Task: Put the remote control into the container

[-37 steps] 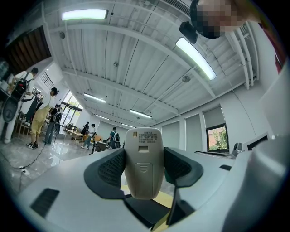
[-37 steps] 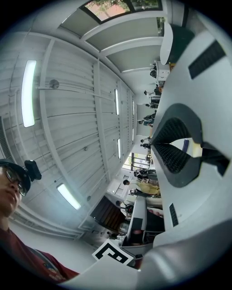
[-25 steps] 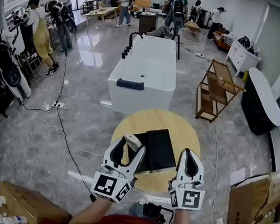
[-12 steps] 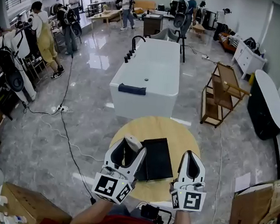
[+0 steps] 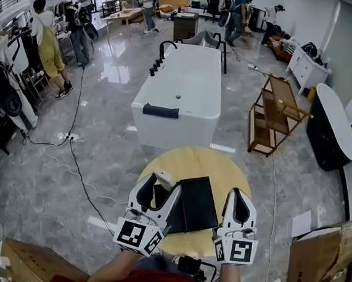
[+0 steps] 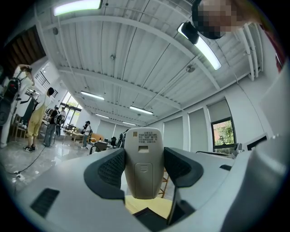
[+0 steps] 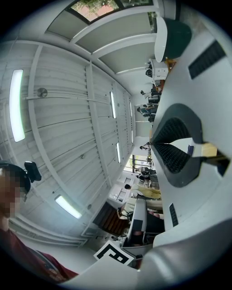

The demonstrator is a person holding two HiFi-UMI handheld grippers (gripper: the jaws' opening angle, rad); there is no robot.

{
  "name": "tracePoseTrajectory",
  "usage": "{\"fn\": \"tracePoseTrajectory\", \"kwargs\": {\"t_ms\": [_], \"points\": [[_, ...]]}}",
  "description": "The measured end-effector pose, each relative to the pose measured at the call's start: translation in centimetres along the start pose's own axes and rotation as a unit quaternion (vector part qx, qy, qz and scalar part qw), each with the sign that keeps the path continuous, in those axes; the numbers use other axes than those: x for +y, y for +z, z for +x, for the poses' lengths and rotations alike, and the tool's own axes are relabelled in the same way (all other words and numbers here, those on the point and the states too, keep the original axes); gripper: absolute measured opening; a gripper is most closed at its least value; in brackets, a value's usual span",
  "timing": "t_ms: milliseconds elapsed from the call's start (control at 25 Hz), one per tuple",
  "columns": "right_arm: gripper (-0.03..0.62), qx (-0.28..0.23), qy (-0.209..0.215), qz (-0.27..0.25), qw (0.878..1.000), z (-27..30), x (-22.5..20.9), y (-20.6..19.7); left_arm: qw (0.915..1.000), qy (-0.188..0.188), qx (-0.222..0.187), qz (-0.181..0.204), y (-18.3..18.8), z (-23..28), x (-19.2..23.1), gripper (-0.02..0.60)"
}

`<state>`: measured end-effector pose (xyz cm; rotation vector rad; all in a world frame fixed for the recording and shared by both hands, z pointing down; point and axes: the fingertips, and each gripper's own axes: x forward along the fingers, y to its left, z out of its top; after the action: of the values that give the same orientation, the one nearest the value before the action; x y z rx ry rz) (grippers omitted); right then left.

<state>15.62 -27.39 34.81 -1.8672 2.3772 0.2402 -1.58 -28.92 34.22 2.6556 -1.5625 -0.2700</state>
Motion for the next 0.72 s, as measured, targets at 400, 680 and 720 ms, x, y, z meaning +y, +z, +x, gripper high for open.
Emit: {"fn": "tracePoseTrajectory", "kwargs": {"t_ms": [400,680,720], "points": [[0.021,0.007,-0.010,-0.010,1.000,1.9,0.4,-0.5,0.9997,-0.017,0.012,-0.015,-0.8,1.7,1.4,0.276],[0.021,0.010,-0.007,-0.003,1.000,2.7,1.0,-1.0,0.9989,-0.017,0.042,-0.012,-2.9,1.9,2.5,0.276],[0.021,0.010,-0.007,-0.003,1.000,2.8,1.1,-1.1,0.9987,-0.015,0.047,-0.012,-3.3,1.8,2.8,0.276]]}}
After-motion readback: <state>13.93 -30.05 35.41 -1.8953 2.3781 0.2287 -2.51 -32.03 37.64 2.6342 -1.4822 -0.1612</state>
